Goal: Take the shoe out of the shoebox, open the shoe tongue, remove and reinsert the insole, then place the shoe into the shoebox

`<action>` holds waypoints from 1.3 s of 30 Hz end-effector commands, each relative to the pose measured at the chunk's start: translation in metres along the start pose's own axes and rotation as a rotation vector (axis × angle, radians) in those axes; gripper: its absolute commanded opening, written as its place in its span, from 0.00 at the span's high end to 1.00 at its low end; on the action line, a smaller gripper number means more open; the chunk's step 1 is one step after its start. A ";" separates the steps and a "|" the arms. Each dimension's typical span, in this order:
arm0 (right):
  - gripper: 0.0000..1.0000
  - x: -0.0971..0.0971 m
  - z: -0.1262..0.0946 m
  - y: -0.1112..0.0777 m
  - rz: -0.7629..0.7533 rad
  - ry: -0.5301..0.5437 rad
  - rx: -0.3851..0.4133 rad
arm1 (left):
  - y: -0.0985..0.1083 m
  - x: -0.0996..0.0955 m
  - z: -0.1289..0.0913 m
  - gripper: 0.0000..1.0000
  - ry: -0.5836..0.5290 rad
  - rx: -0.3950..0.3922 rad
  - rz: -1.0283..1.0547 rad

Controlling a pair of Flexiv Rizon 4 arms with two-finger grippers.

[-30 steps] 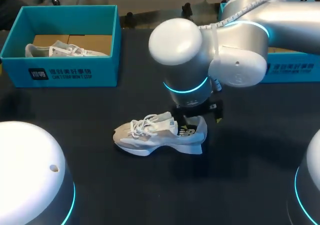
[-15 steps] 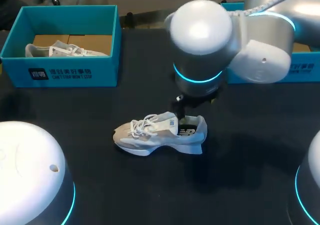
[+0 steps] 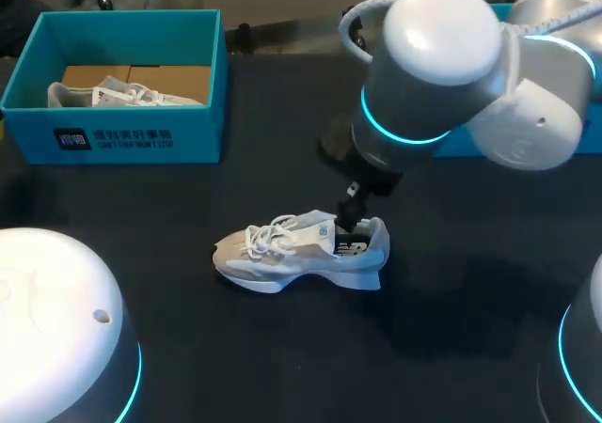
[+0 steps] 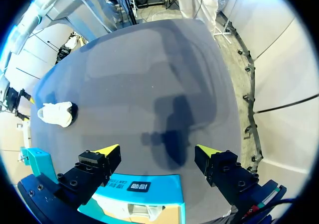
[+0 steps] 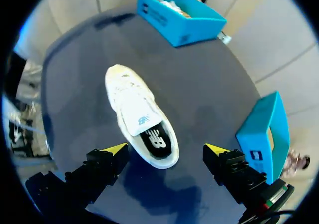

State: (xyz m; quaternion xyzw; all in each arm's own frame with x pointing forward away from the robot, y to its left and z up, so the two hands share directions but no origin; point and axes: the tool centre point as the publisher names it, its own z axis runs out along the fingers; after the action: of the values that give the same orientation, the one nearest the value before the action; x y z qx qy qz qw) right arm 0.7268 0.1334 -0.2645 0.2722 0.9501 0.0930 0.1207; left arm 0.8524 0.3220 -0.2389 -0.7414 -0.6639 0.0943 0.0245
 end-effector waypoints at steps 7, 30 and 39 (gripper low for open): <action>0.00 -0.006 0.001 -0.011 -0.130 0.160 -0.099 | -0.001 0.000 0.000 0.00 0.003 -0.004 0.000; 0.00 -0.009 0.000 -0.061 -0.287 0.191 -0.361 | -0.001 0.000 0.000 0.00 0.003 -0.004 0.000; 0.00 -0.011 0.024 -0.077 -0.276 0.182 -0.406 | -0.001 0.000 0.000 0.00 0.003 -0.004 0.000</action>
State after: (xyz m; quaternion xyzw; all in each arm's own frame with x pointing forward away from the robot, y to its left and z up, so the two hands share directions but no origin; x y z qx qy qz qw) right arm 0.7090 0.0722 -0.2913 0.1039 0.9714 0.1957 0.0856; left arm 0.8524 0.3220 -0.2389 -0.7414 -0.6639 0.0943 0.0245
